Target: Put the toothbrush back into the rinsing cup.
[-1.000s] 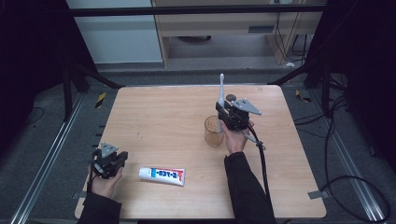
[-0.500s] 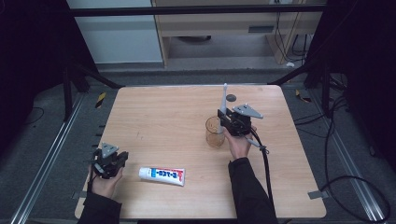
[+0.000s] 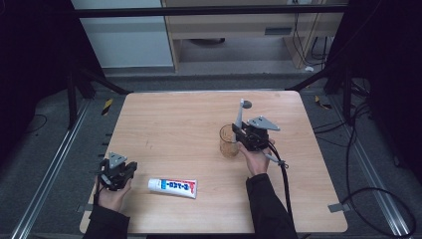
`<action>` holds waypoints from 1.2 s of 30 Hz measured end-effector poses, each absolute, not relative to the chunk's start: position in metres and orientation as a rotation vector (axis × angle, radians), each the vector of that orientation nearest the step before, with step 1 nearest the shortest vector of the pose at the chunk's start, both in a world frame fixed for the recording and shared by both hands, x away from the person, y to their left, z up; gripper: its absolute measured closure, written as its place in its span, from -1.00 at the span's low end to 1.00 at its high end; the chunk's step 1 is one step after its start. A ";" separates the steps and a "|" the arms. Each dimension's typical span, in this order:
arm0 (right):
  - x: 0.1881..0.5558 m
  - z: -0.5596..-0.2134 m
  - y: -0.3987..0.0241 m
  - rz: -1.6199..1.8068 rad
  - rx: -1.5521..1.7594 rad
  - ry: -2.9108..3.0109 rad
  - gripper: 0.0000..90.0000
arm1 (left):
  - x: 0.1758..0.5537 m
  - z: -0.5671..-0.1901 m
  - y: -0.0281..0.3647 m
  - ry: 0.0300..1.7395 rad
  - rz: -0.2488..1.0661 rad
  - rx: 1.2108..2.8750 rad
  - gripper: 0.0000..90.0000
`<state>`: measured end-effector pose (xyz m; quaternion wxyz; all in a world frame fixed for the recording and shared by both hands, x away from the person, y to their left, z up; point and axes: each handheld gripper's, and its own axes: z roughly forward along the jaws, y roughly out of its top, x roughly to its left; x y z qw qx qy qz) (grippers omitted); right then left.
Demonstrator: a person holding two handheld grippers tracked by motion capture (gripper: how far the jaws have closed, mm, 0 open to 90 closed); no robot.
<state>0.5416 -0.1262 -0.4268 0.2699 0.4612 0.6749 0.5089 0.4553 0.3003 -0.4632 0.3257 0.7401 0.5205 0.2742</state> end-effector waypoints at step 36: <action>0.540 -0.430 -0.123 1.302 1.231 1.884 0.43 | 0.455 -0.463 0.299 1.361 0.713 1.943 0.85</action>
